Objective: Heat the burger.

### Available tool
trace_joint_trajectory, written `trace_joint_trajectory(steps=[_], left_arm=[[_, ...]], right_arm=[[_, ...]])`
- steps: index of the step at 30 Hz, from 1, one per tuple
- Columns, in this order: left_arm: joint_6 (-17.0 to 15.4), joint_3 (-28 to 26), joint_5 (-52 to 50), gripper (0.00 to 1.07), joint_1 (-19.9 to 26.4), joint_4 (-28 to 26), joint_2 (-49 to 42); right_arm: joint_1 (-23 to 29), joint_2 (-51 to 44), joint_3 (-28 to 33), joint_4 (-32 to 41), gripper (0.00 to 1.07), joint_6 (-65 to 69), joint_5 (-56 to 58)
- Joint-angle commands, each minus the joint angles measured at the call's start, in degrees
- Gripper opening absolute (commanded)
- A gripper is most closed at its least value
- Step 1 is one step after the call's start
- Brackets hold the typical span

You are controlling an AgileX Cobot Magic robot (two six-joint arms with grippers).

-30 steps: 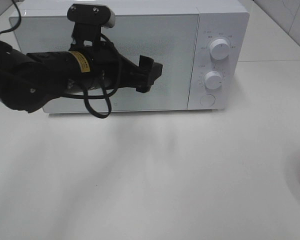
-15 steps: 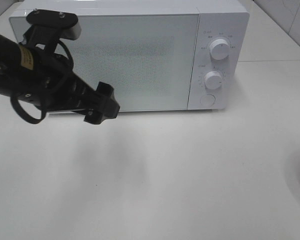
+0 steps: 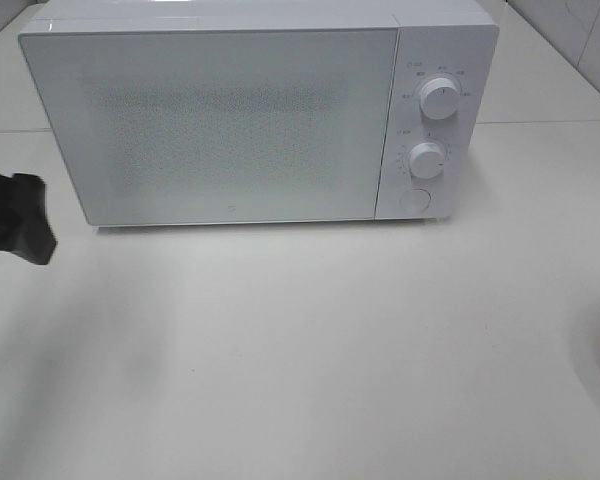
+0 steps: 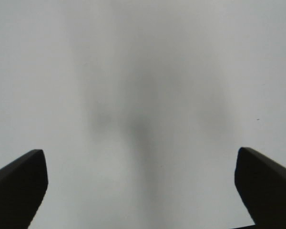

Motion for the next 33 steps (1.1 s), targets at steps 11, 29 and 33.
trace_joint_trajectory(steps=[11,29,33], left_arm=[[3.09,2.06,18.56,1.0,10.83,-1.15,-11.06],[6.93,19.71,15.01,1.0,10.83,-1.38,-47.15],[7.1,21.54,13.69,1.0,10.83,-1.2,-58.9]], right_arm=[[-0.34,-1.78,0.17,-0.06,0.76,0.17,-0.52],[-0.34,-1.78,0.17,-0.06,0.76,0.17,-0.52],[-0.34,-1.78,0.17,-0.06,0.76,0.17,-0.52]])
